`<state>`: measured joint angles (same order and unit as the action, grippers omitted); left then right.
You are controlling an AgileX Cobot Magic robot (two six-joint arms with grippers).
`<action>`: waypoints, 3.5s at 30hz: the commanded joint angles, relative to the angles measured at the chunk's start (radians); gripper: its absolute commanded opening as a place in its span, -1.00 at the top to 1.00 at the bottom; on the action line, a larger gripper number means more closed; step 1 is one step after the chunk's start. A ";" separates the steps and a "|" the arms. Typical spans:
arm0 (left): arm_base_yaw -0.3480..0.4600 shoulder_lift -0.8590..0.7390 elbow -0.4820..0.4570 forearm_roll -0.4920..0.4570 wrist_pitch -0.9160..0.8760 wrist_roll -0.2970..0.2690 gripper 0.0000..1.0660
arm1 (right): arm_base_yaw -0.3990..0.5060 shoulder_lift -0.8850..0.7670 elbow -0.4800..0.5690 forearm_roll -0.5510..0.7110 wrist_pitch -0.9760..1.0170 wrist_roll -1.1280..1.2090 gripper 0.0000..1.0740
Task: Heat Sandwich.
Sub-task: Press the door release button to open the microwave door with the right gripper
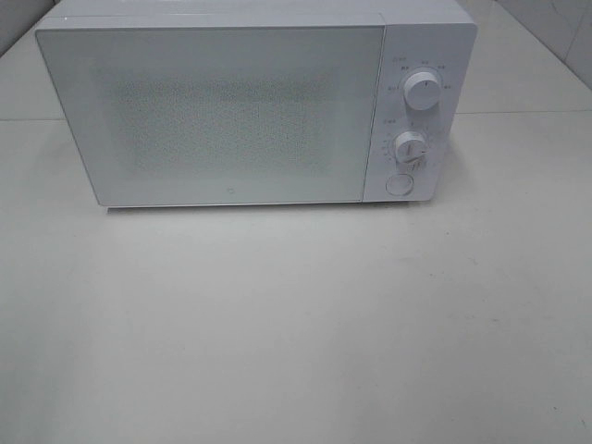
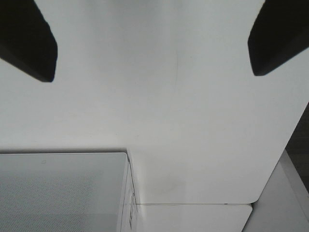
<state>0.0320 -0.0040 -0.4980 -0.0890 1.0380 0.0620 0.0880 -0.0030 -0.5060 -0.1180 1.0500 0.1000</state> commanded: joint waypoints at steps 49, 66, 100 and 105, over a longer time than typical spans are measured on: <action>0.003 -0.025 0.003 -0.003 -0.002 -0.001 -0.90 | -0.007 0.759 -0.037 0.025 -0.837 -0.011 -0.42; 0.003 -0.025 0.003 -0.003 -0.002 -0.001 -0.90 | -0.007 1.076 0.051 0.027 -1.354 -0.078 -0.42; 0.003 -0.025 0.003 -0.003 -0.002 -0.001 -0.90 | 0.463 1.576 0.203 0.703 -2.093 -0.352 -0.42; 0.003 -0.025 0.003 -0.003 -0.002 -0.001 -0.90 | 0.546 1.633 0.203 0.789 -2.141 -0.352 -0.42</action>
<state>0.0320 -0.0040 -0.4980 -0.0890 1.0380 0.0620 0.6250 1.6290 -0.3030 0.6560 -1.0690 -0.2400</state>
